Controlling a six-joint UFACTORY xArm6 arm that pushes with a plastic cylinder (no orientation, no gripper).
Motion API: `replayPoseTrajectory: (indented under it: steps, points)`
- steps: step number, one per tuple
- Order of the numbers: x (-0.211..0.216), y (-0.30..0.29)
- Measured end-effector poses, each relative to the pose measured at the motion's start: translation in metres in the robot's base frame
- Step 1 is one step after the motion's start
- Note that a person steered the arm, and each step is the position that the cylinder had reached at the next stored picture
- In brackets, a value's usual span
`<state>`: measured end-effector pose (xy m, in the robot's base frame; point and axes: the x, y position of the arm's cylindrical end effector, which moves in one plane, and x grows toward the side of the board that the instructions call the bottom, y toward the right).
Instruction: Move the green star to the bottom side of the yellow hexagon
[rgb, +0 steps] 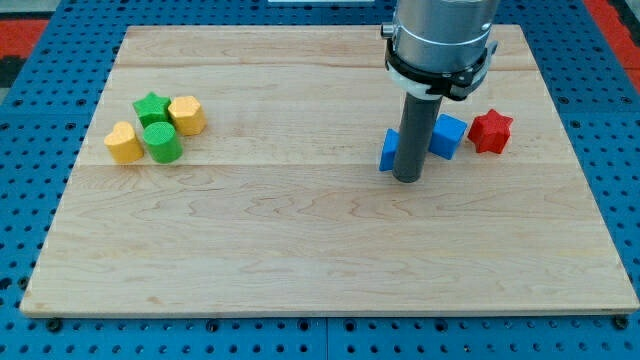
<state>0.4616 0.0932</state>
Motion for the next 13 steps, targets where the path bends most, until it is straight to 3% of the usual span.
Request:
replayPoseTrajectory:
  steps: [5, 10, 12, 13]
  points:
    - [0.014, -0.01]
    - [-0.004, -0.018]
    - [0.02, -0.094]
    - [0.0, -0.14]
